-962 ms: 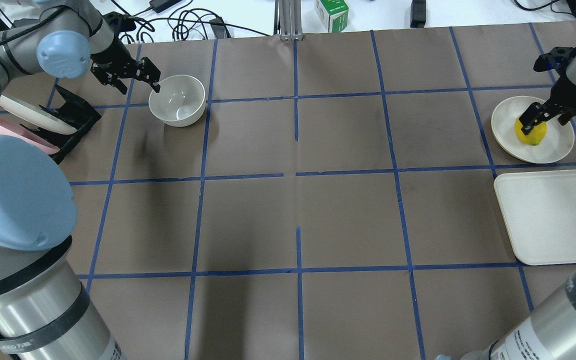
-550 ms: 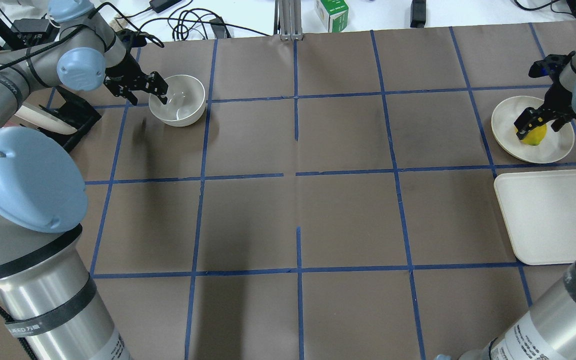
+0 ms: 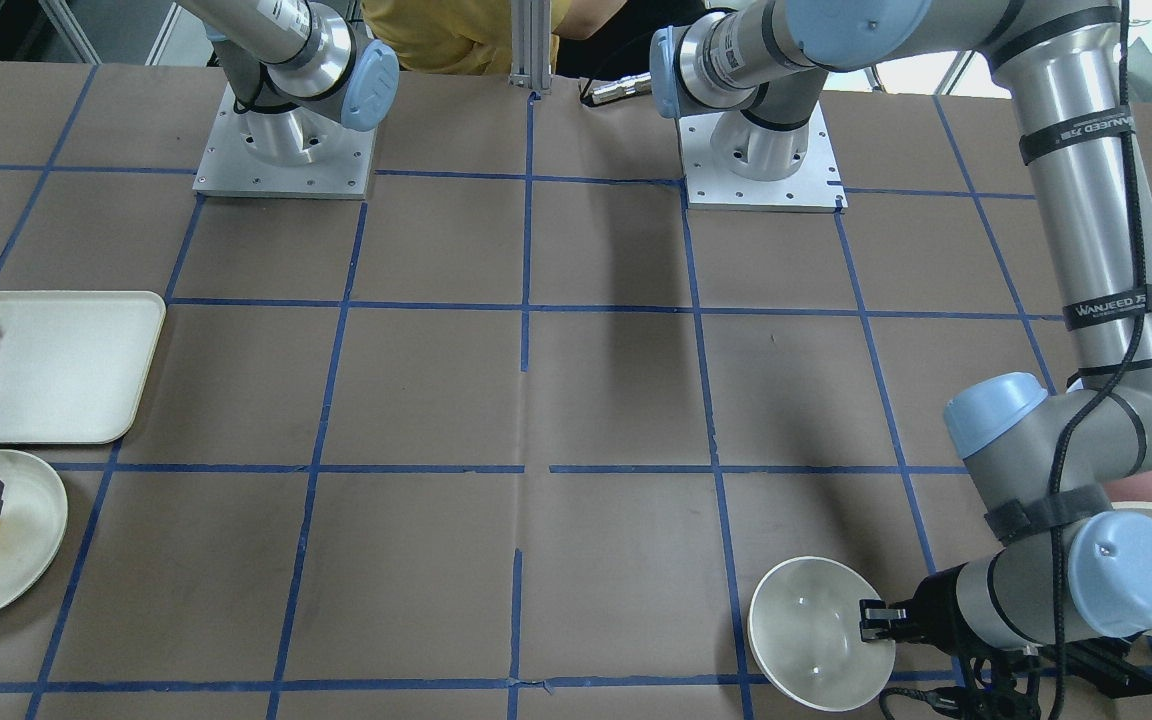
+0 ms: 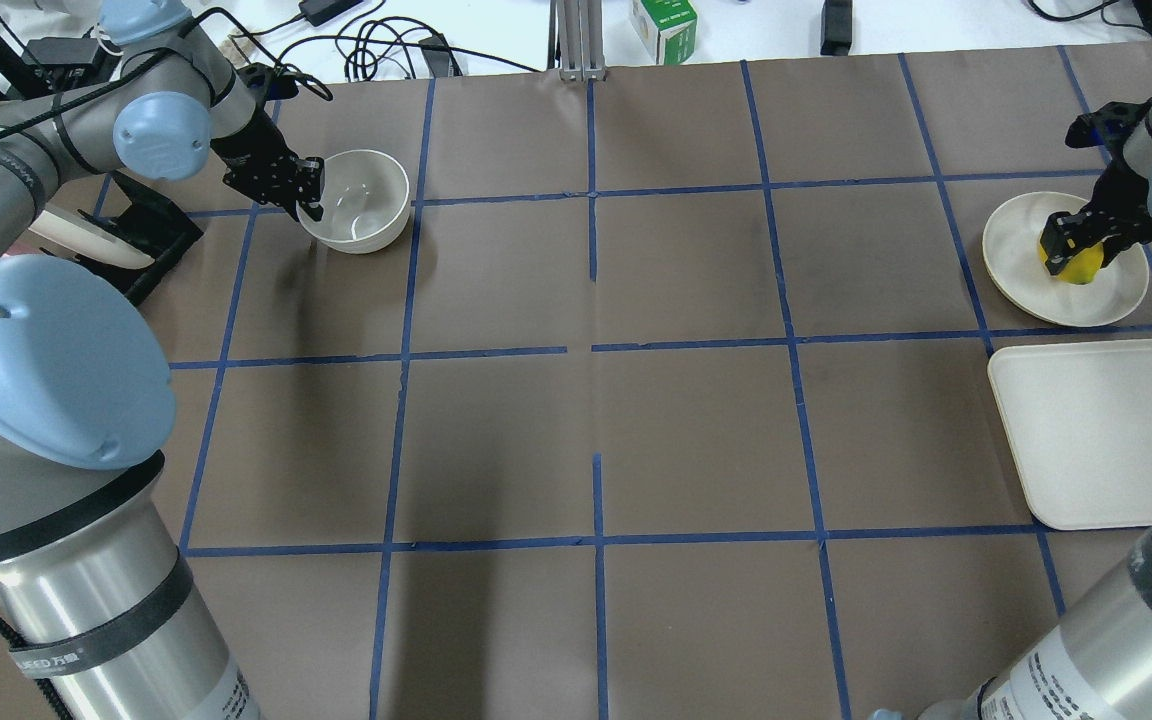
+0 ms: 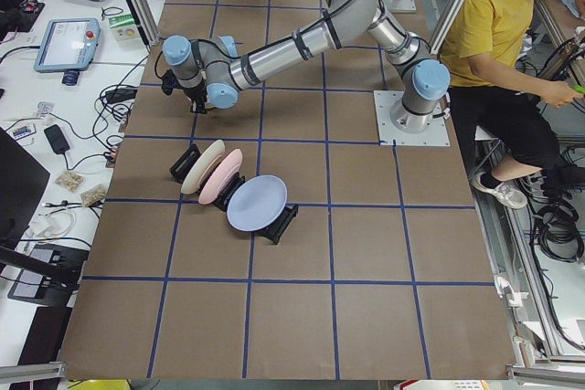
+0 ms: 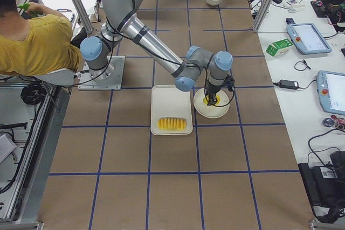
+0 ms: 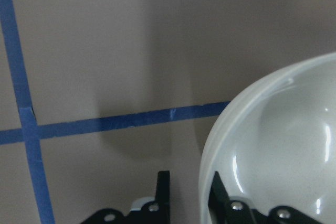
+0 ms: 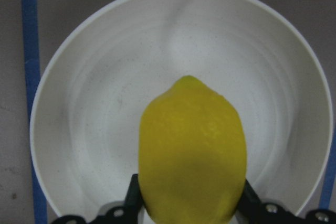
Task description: Place bowl and put lemon in it
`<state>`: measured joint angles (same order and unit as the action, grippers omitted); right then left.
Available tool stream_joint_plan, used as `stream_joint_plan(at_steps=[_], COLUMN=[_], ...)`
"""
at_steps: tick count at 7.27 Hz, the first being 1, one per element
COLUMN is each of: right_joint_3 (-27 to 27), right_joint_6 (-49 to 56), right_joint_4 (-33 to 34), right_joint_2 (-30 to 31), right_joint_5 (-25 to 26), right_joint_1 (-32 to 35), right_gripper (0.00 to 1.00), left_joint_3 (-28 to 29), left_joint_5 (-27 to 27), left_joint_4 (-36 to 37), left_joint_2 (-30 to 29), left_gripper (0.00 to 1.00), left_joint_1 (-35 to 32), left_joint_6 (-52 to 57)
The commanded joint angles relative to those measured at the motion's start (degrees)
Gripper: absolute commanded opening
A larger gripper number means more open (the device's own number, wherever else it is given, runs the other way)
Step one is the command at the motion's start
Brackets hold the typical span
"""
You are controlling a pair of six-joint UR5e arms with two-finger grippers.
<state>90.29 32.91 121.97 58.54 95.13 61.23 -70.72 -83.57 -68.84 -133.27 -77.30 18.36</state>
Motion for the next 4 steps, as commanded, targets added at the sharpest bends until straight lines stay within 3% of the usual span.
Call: stream_joint_plan(at_steps=[1, 3, 4], right_joint_3=[0.67, 0.85, 0.24], right_joint_6=[-5.27, -6.8, -7.5], right_joint_4=[-1.47, -2.62, -2.62], right_joint_2=[4.71, 6.32, 6.33], right_joint_5=[-0.29, -1.7, -1.7], right_joint_1=[1.17, 2.14, 2.32], right_gripper=[0.0, 0.0, 0.0], left_joint_3=[-0.04, 0.05, -0.73], left_joint_5=[0.07, 3.29, 4.71], left_joint_4=[-1.72, -5.5, -5.78], left_joint_2=[1.25, 4.32, 5.9], left_gripper=[0.0, 0.0, 0.0], left_joint_1=[-0.57, -2.67, -8.25], left_joint_6=[-0.34, -3.47, -11.42])
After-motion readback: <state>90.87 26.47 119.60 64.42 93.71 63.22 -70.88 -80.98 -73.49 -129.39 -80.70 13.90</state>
